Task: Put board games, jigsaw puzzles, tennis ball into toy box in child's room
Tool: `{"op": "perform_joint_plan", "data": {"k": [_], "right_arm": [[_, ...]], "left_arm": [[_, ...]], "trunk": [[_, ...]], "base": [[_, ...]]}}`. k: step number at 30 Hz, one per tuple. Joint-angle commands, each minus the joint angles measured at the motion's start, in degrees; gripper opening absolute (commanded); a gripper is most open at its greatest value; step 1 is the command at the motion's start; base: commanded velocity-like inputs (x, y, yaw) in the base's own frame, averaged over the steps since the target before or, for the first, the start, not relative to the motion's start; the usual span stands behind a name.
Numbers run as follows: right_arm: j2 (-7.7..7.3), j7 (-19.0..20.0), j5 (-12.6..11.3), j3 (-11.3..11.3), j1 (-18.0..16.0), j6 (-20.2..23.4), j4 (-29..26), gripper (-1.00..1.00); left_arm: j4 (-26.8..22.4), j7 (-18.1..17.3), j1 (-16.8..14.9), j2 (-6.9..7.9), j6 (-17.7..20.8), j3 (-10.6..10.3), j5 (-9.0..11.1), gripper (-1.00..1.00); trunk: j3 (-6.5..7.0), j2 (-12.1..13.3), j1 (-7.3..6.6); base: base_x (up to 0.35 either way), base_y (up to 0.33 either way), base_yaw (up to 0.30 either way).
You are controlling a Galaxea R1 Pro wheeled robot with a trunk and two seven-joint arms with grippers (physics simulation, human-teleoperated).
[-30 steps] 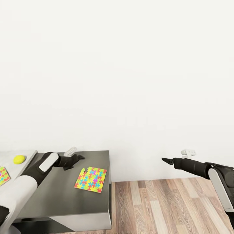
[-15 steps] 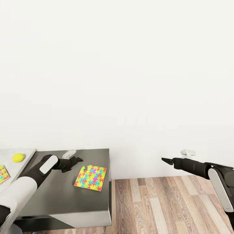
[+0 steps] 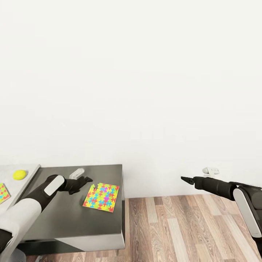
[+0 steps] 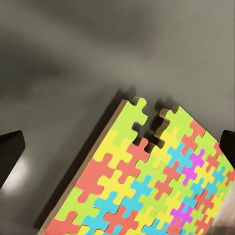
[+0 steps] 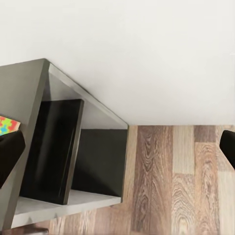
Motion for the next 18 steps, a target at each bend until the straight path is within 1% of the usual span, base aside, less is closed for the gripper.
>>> {"op": "perform_joint_plan", "data": {"k": [1, 11, 16, 17, 18], "right_arm": [[0.00, 0.5, 0.4, -0.1, -0.1, 0.2, 0.0, 1.00], [0.00, 1.2, 0.4, -0.1, -0.1, 0.3, -0.2, 1.00], [0.00, 1.3, 0.4, -0.1, -0.1, 0.2, -0.2, 1.00], [0.00, 1.5, 0.4, -0.1, -0.1, 0.2, -0.2, 1.00], [0.00, 1.9, 0.4, -0.1, -0.1, 0.2, -0.2, 1.00]], "left_arm": [[0.3, 0.1, -0.1, 0.07, 0.0, -0.4, 0.5, 1.00], [1.0, -1.8, -0.1, 0.07, 0.0, -0.4, 0.4, 1.00], [1.0, -4.2, 0.0, 0.09, -0.1, -0.5, 0.4, 1.00], [1.0, -4.9, 0.0, 0.11, -0.3, -0.5, 0.0, 1.00], [1.1, -5.4, 0.0, 0.11, -0.5, -0.5, -0.9, 1.00]], "trunk": [[-0.20, -0.1, 0.03], [-1.11, -0.1, 0.03], [-1.40, -0.1, 0.03], [-1.42, -0.1, 0.03], [-1.44, -0.1, 0.03]], "base": [[0.000, 0.000, 0.000], [0.000, 0.000, 0.000], [0.000, 0.000, 0.000], [0.000, 0.000, 0.000], [0.000, 0.000, 0.000]]}}
